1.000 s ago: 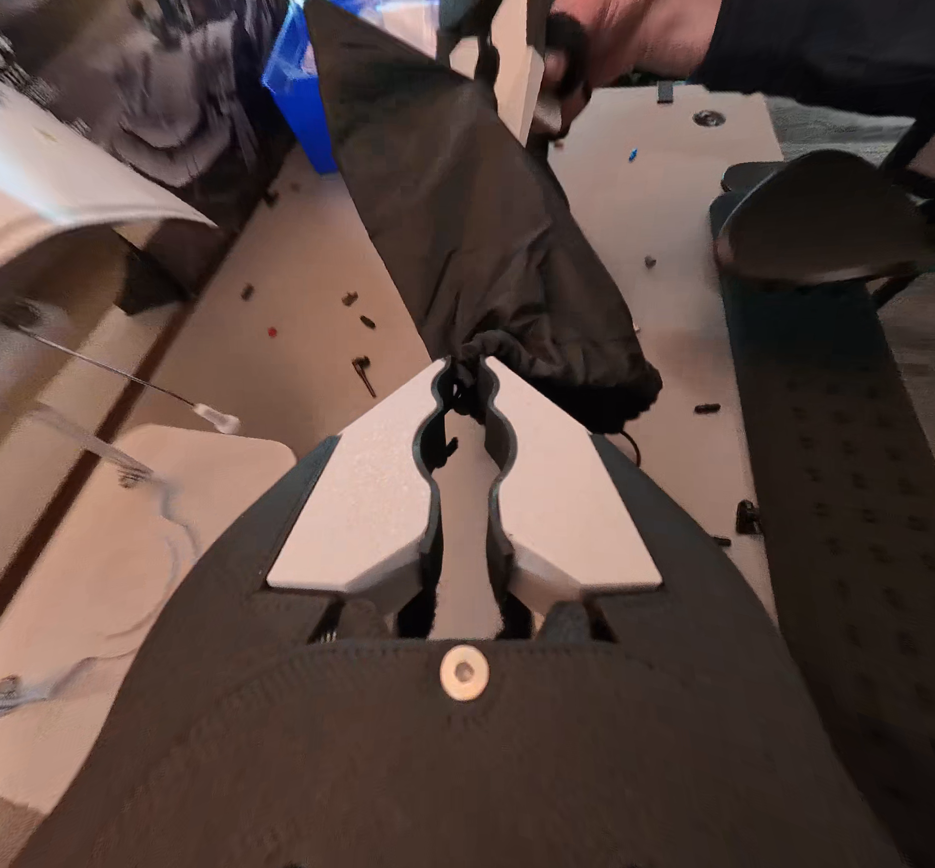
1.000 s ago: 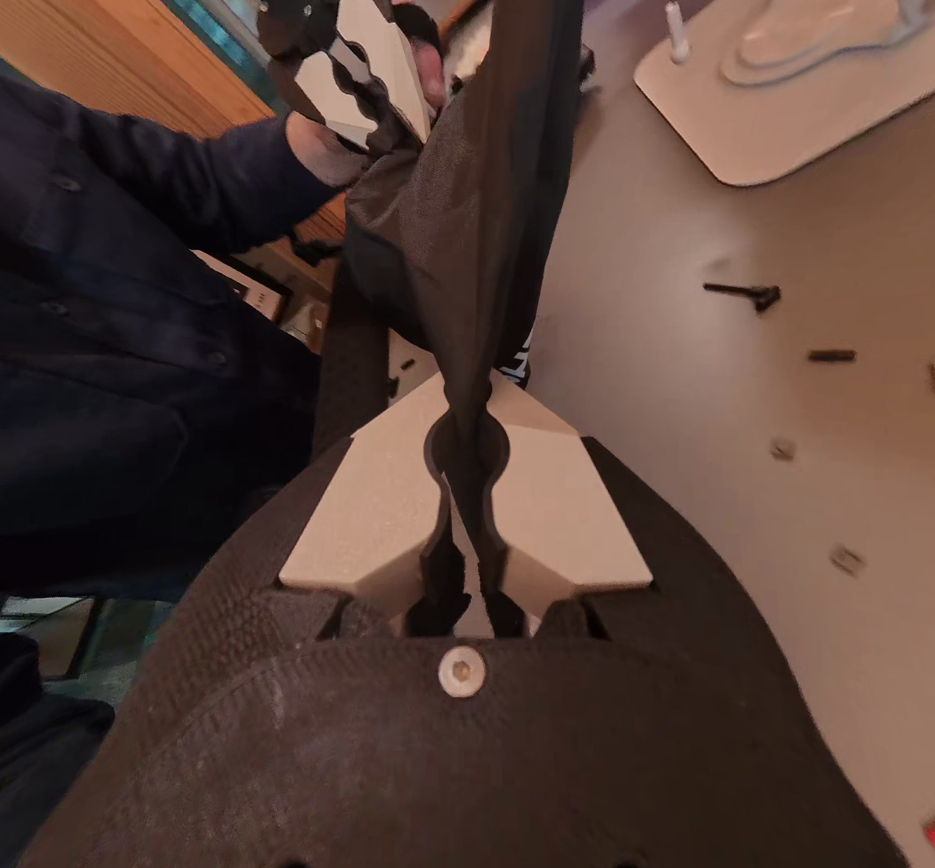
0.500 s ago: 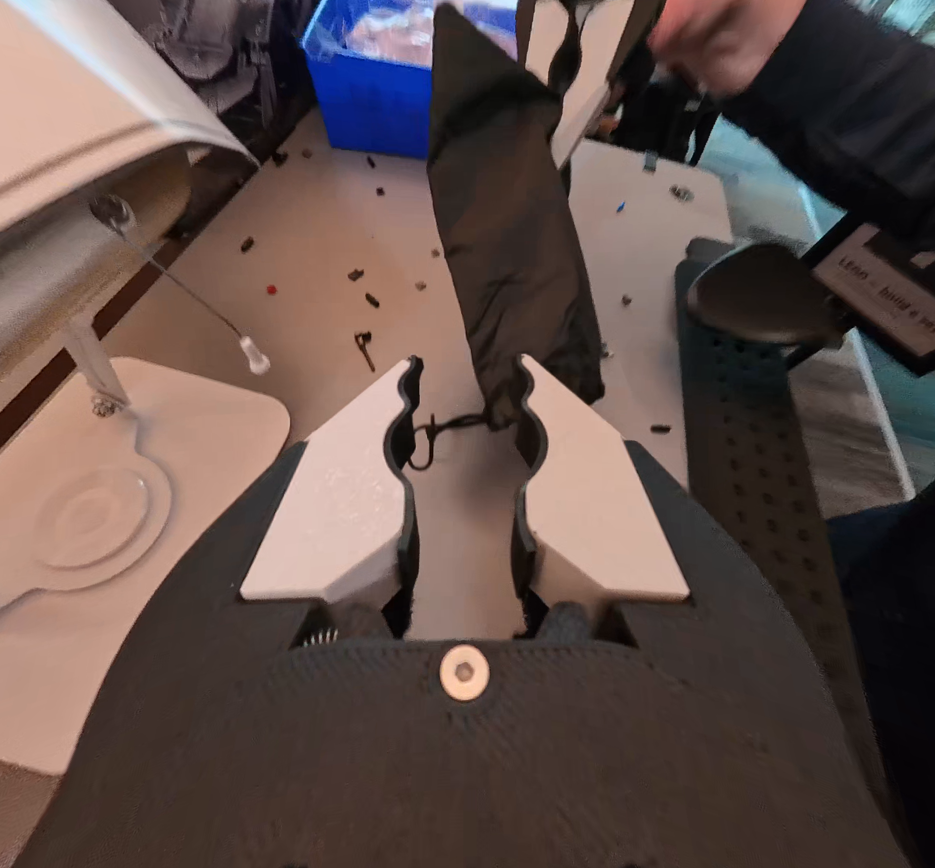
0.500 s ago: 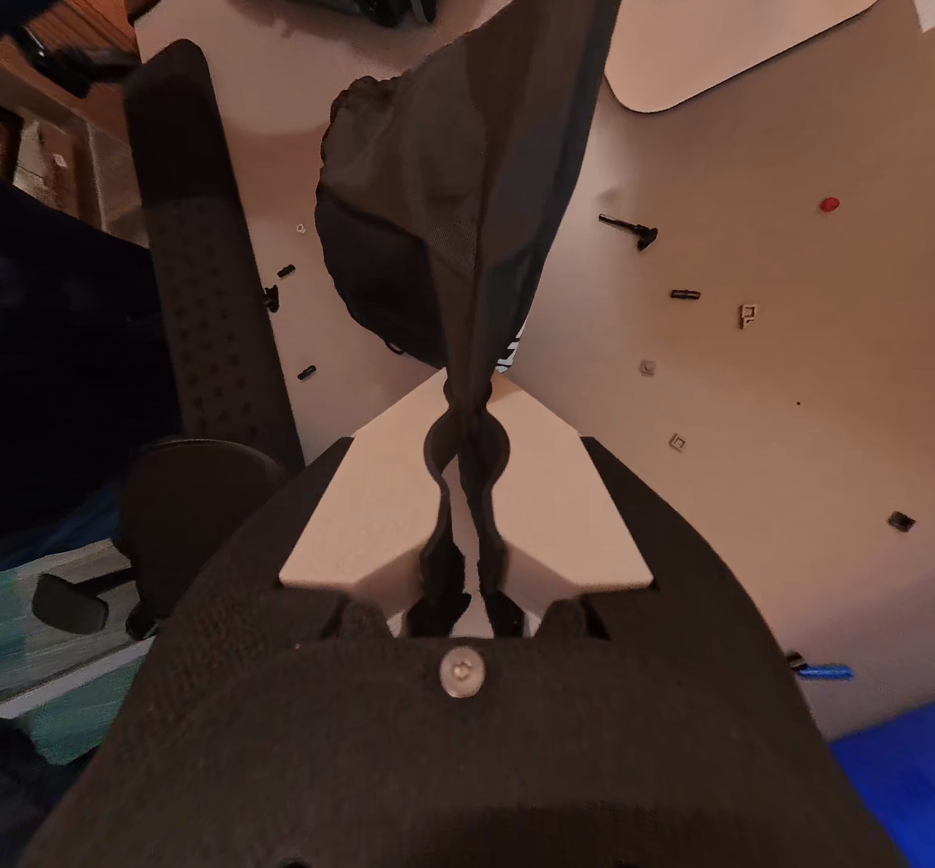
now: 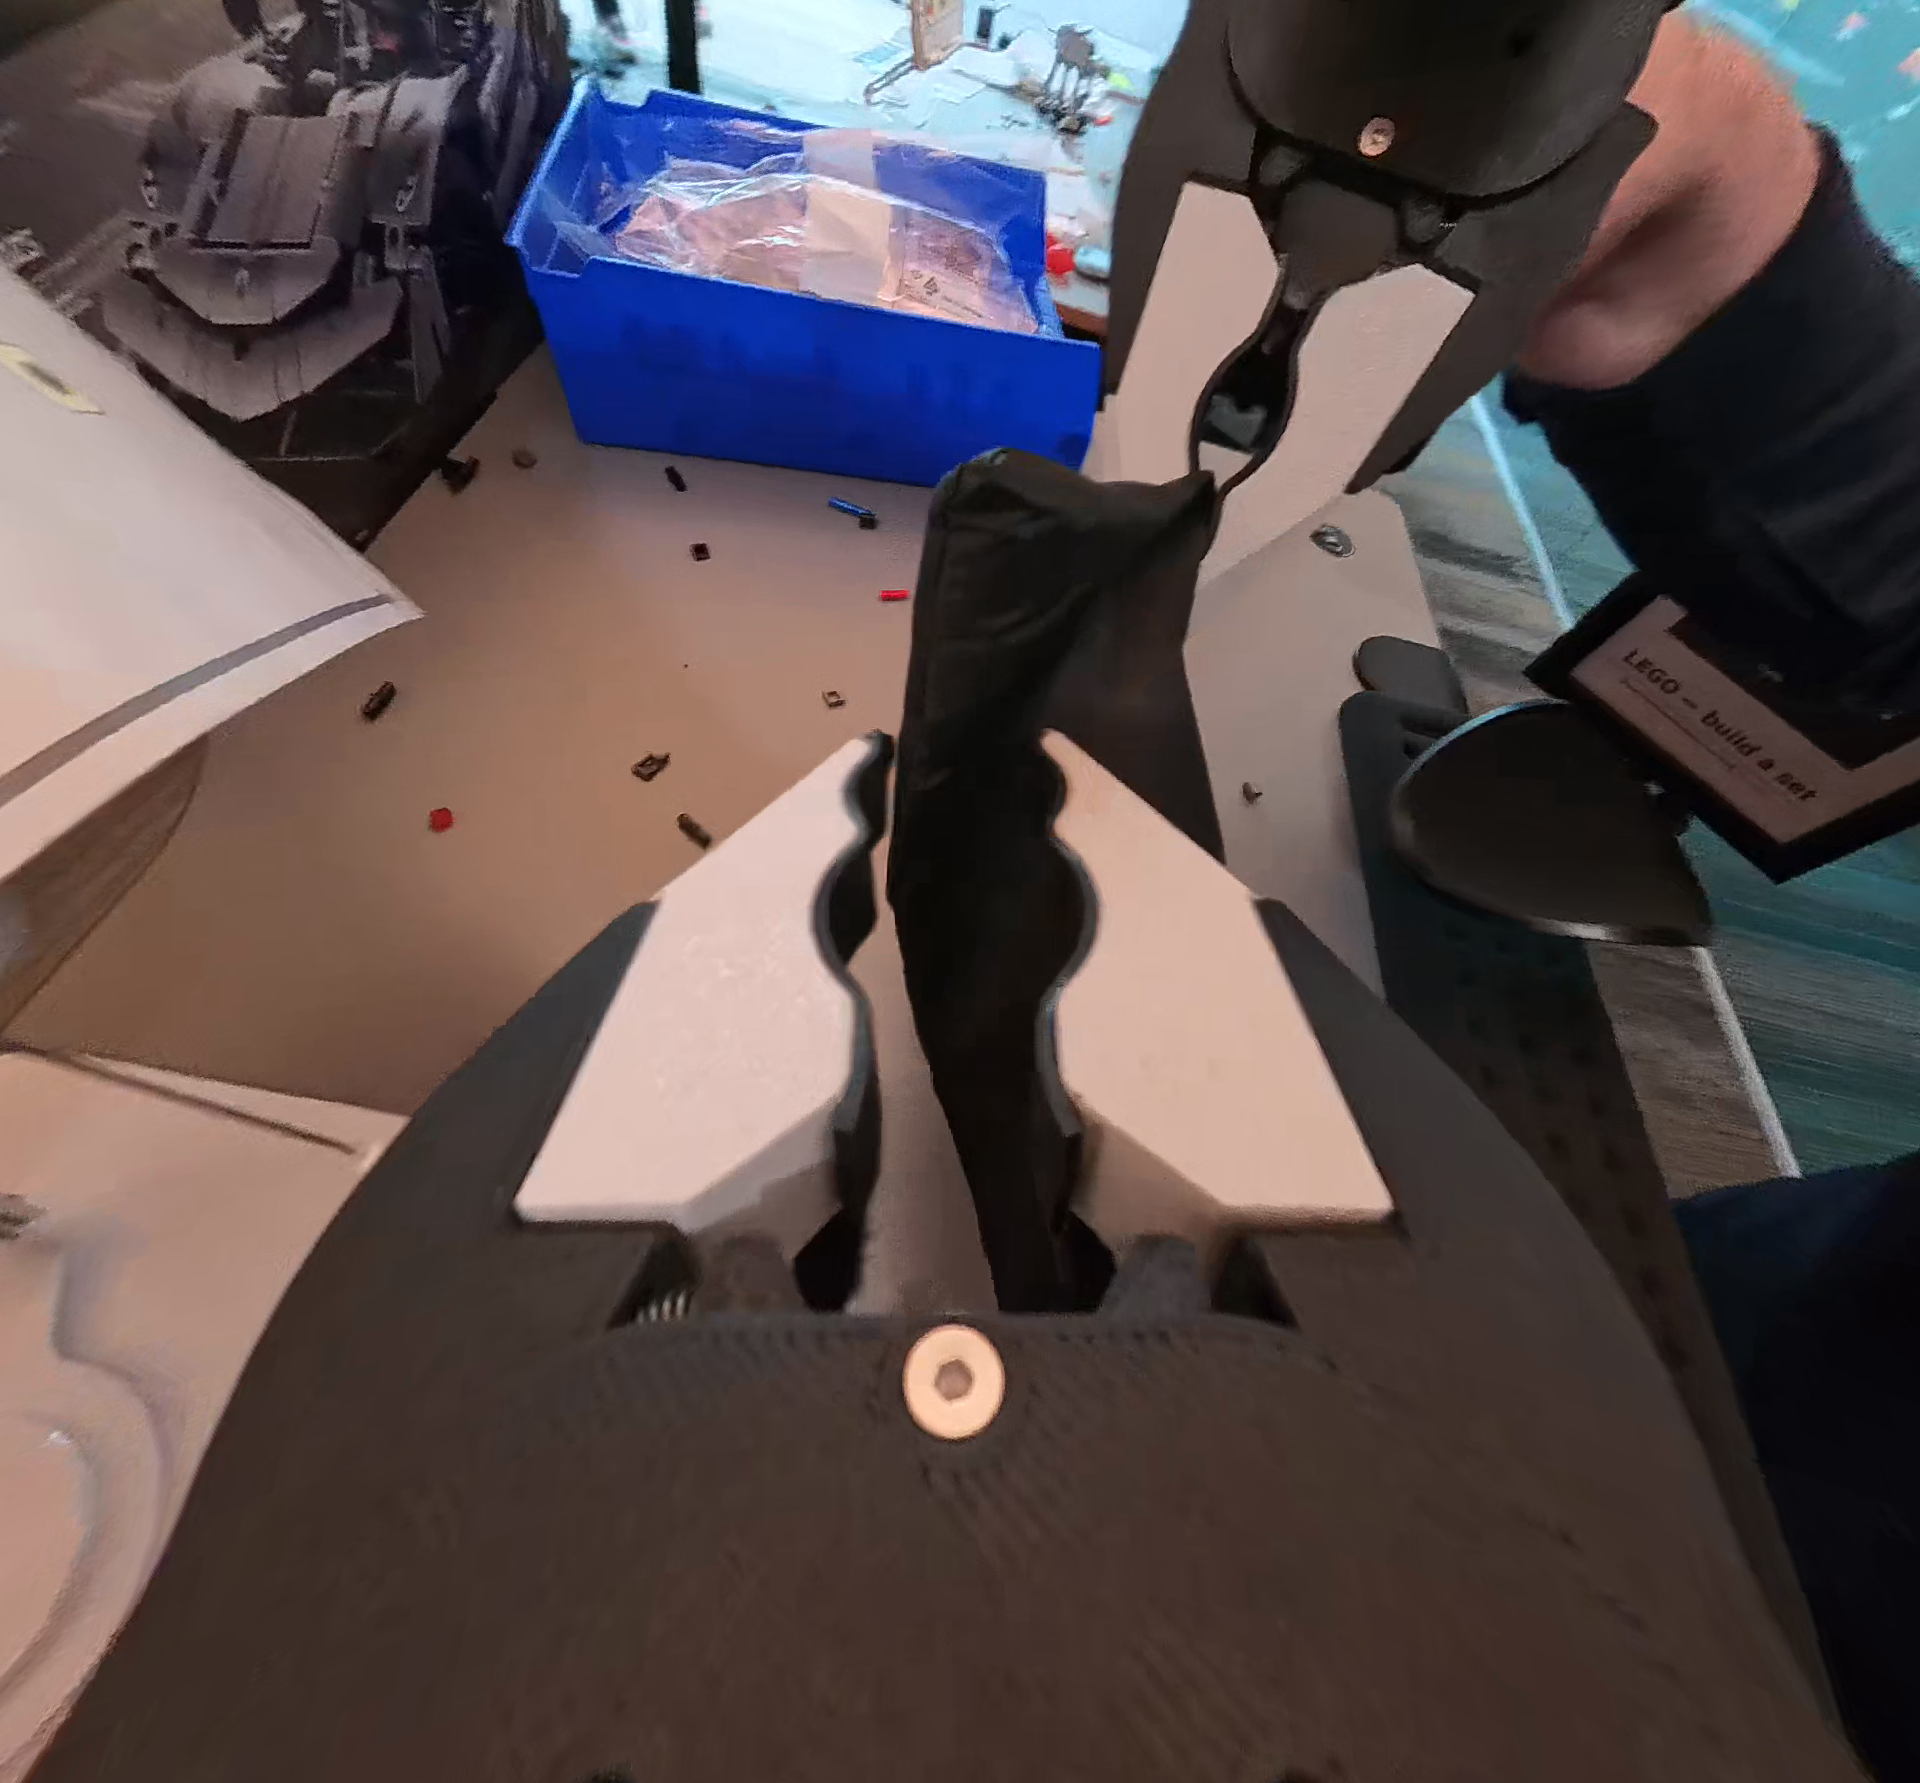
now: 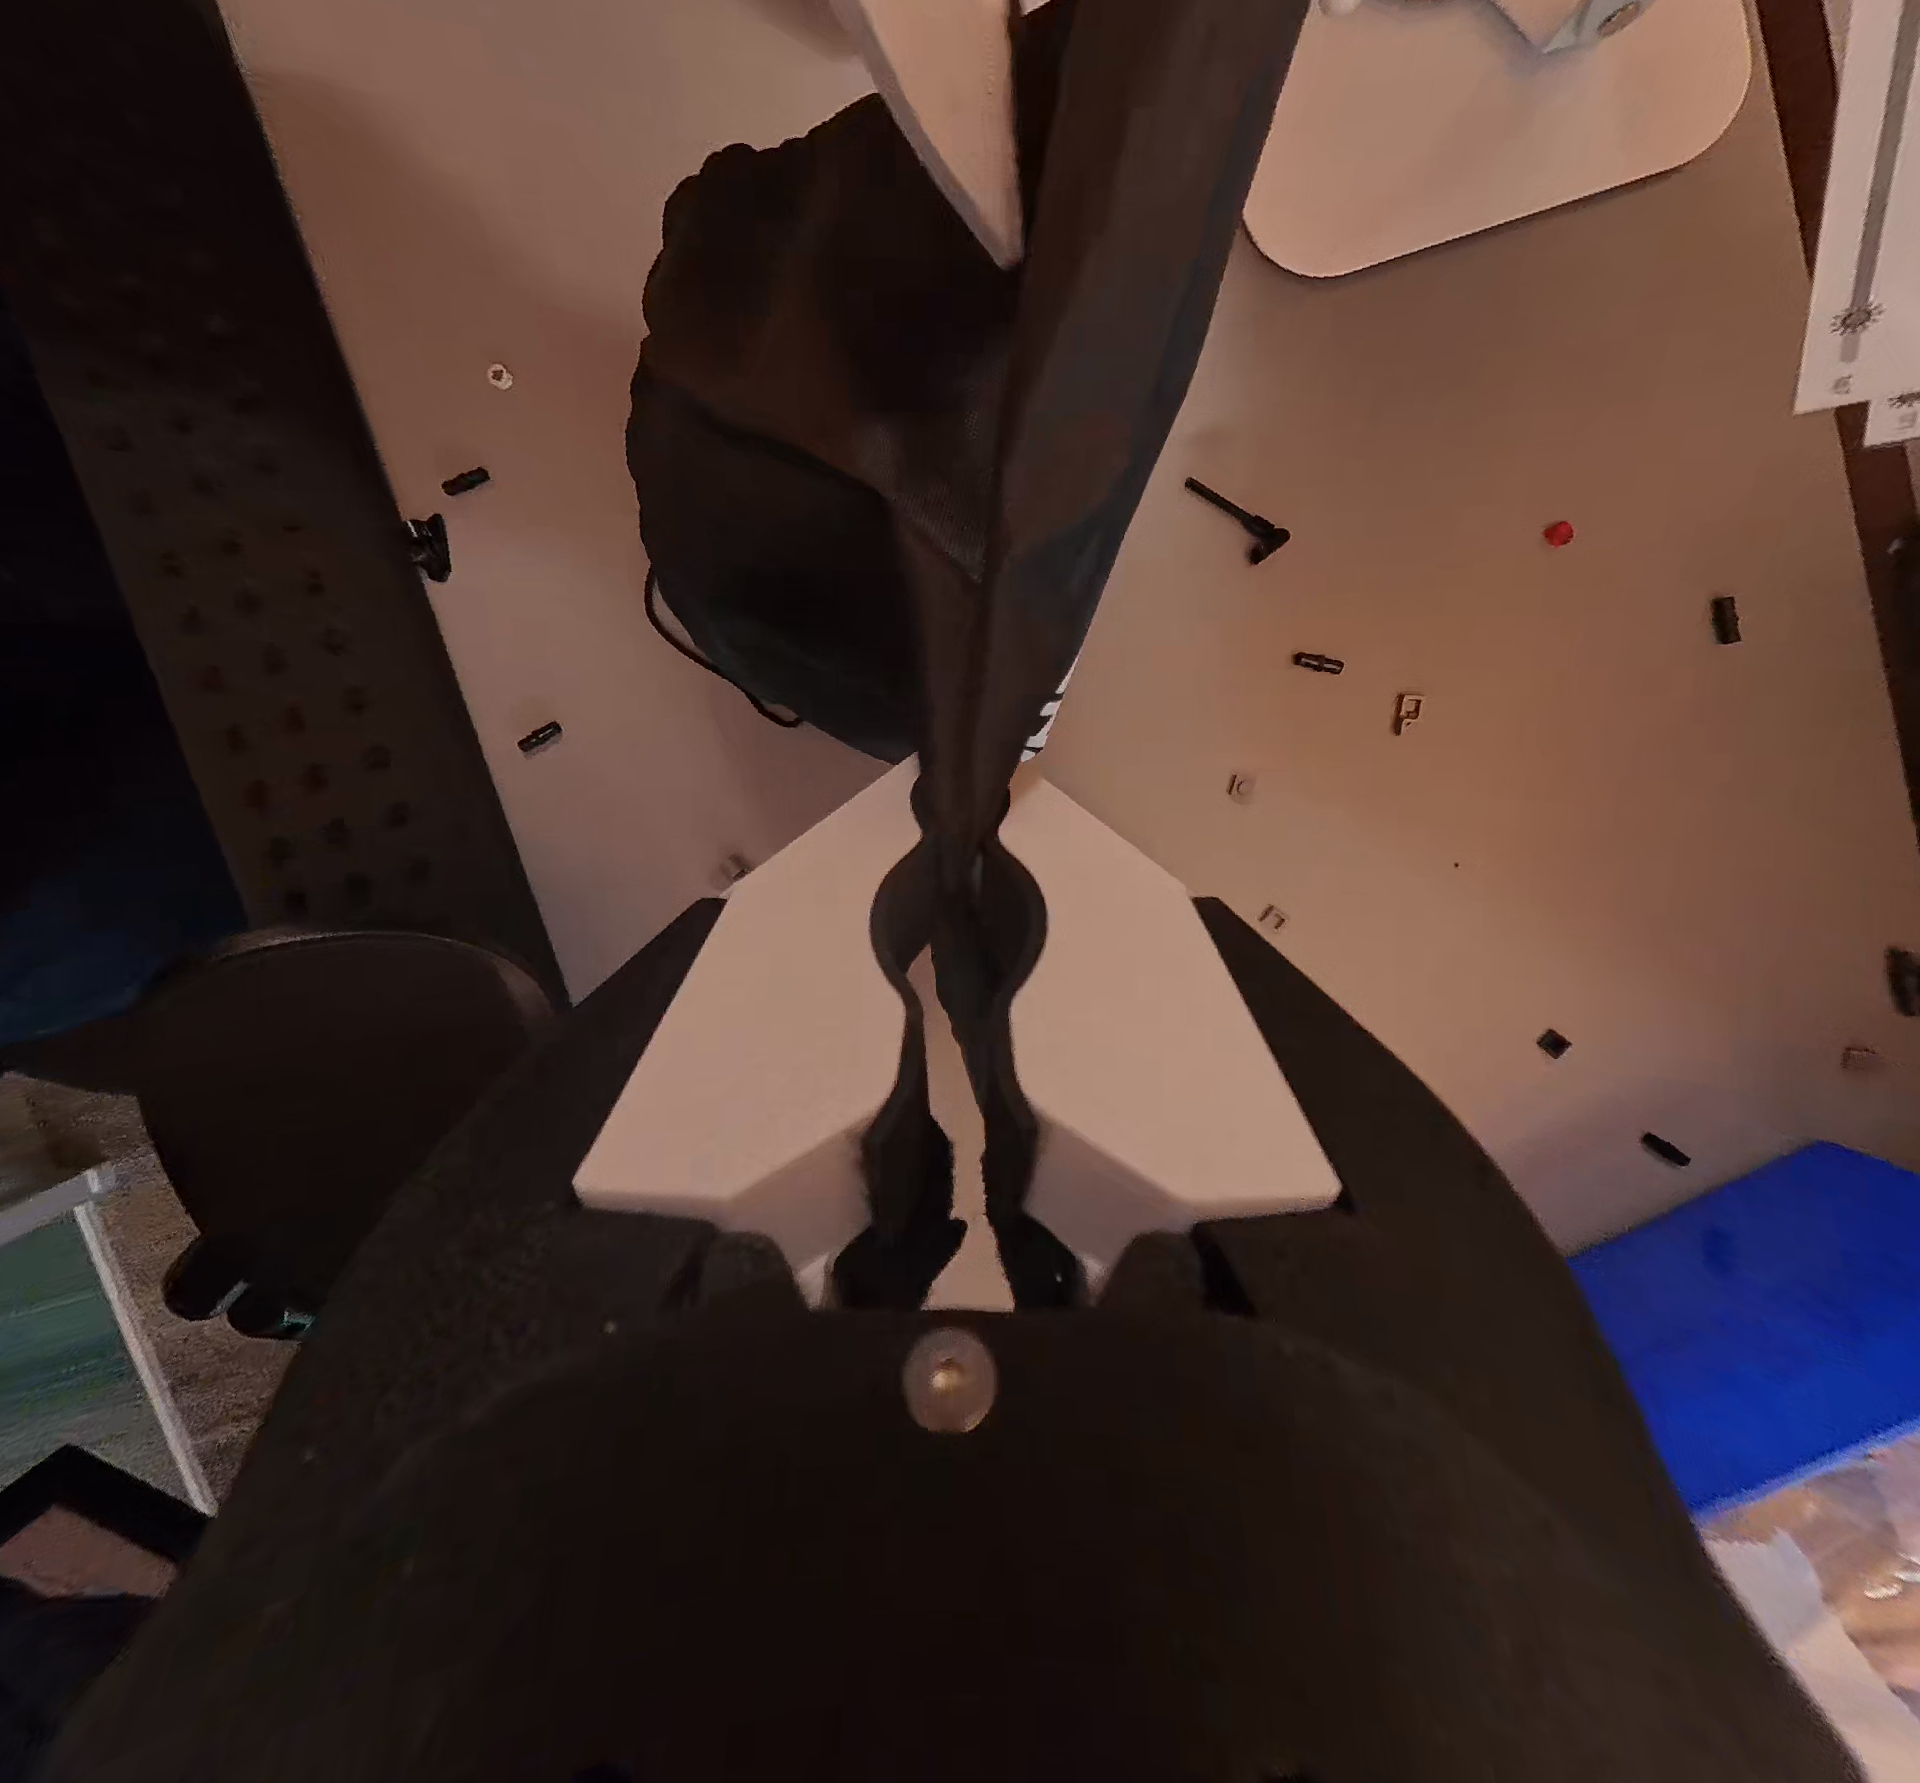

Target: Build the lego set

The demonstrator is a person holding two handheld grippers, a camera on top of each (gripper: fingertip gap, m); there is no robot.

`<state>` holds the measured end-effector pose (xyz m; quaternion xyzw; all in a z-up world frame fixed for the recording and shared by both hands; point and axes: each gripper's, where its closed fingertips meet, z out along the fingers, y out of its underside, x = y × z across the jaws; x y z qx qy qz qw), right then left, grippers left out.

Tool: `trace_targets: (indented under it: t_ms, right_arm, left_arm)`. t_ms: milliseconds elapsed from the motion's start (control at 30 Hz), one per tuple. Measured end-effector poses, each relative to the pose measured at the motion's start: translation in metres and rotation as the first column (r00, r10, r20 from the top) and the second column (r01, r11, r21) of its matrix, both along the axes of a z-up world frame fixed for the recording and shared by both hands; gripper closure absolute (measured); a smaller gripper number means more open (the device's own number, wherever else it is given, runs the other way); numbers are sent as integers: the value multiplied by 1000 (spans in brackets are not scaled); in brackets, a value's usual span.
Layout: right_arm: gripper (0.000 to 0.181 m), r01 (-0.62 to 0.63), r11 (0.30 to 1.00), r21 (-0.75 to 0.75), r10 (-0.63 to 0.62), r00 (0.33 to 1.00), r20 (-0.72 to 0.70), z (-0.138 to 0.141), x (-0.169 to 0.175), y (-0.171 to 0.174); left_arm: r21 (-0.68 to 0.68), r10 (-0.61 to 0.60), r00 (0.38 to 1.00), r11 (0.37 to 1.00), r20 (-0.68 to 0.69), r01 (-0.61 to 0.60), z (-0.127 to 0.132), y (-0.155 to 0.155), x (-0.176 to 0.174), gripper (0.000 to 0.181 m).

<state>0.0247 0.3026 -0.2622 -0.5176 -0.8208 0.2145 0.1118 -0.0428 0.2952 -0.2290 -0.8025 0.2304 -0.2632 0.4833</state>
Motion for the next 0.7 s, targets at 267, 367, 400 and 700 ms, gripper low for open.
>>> trace_targets:
  t_ms: [267,367,400,700]
  right_arm:
    - [181,-10,996,85,10,1000,0,10,-9,-14]
    - [172,-15,996,83,17,1000,-20,15,-10,-19]
    - [167,-4,996,85,6,1000,-20,15,-9,-18]
    - [151,72,991,-115,-83,992,-93,25,13,-8]
  left_arm:
    - [133,6,999,991,31,-10,3,-16,-7,181]
    - [162,16,999,987,48,-24,0,-25,-11,181]
    - [174,23,999,984,41,-30,-1,-28,-13,181]
    - [239,16,991,970,129,-46,16,-43,-27,181]
